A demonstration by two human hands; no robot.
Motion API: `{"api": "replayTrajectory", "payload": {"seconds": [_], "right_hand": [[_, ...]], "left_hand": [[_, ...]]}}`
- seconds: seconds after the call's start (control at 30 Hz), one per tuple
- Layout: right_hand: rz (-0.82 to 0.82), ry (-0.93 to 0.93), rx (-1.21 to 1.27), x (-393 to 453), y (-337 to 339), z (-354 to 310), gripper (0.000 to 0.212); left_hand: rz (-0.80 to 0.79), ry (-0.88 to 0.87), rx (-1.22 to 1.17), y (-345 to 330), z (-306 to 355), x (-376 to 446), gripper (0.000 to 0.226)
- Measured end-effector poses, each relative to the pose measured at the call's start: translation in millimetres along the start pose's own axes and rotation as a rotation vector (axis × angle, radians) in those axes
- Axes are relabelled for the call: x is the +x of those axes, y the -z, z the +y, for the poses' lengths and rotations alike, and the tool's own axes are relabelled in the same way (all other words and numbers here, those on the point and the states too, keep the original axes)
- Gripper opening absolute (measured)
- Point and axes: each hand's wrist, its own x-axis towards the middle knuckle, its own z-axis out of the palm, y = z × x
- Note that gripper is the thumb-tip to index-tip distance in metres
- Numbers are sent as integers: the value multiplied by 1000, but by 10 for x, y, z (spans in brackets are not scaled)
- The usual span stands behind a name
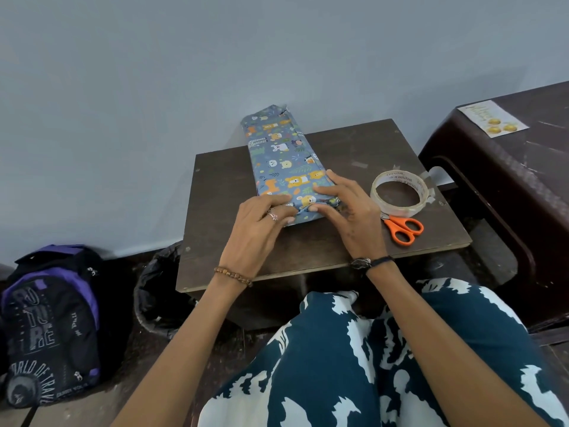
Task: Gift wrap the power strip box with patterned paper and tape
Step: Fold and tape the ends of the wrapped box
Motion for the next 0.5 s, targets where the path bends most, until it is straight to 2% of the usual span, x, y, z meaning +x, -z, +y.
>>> {"api": "replayTrajectory", "payload": {"seconds": [0.07,0.13,0.2,0.4,0.5], "right_hand": [[3,5,6,1,-9,-10,25],[23,-1,28,7,-18,-20,24],[33,-6,56,21,-13,-15,23],[-48,40,24,18,31,73,23],[-127,19,17,-31,41,106,23]], "left_hand": [[-29,70,-68,22,10,24,34],[-63,55,7,6,17,58,59],[-98,45,100,-24,20,112,70],[-87,131,-92,-120,-54,128,49],[-69,119,-97,-202,-76,4,44]]}}
